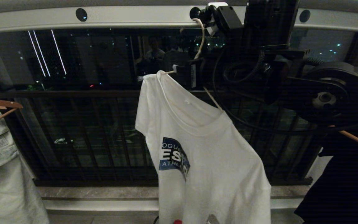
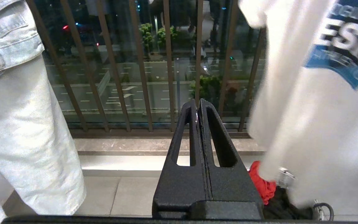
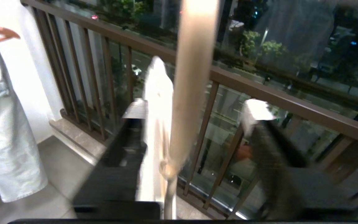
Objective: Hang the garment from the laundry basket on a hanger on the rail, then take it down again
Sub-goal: Take the clothes off the clothes rack
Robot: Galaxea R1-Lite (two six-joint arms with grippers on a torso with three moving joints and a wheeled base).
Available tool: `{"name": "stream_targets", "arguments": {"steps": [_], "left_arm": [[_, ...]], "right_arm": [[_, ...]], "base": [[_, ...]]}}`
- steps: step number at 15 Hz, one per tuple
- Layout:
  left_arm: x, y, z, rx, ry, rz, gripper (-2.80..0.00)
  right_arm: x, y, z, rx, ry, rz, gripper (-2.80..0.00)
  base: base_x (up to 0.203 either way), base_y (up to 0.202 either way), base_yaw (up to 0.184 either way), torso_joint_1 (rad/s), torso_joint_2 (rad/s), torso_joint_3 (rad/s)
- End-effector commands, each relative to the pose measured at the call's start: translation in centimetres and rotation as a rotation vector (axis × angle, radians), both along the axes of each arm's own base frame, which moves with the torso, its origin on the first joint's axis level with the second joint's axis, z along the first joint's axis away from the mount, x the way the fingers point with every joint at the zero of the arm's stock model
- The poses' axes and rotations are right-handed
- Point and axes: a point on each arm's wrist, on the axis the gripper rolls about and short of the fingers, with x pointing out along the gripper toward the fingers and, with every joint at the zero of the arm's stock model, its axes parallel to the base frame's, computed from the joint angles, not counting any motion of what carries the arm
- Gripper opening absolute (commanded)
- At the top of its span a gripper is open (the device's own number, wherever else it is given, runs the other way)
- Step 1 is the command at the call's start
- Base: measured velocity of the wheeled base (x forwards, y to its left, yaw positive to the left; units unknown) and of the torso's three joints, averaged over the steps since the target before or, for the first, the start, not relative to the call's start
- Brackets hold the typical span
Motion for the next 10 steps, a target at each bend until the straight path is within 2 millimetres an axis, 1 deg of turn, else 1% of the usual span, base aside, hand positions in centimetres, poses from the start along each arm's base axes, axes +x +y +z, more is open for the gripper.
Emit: {"name": "stream_targets", "arguments": {"steps": [1, 5, 10], "left_arm": [[0.03, 0.00, -0.08, -0.001, 0.004, 0.001, -2.80], [0.03, 0.00, -0.08, 0.000, 0.003, 0.001, -2.80], [0.03, 0.00, -0.08, 0.000, 0.003, 0.001, -2.80]], "right_arm": [[0.03, 0.04, -0.16, -0.003, 0.003, -0.001, -2.80], [0.03, 0.04, -0.56, -0.023, 0.009, 0.000, -2.80], [-0.29, -0.16, 0.18, -0.025, -0.019, 0.001, -2.80]], "base": [[0.000, 0.000, 0.000, 0.000, 0.00, 0.000], [0.000, 0.000, 0.000, 0.000, 0.00, 0.000], [0.000, 0.000, 0.000, 0.000, 0.00, 0.000]]}}
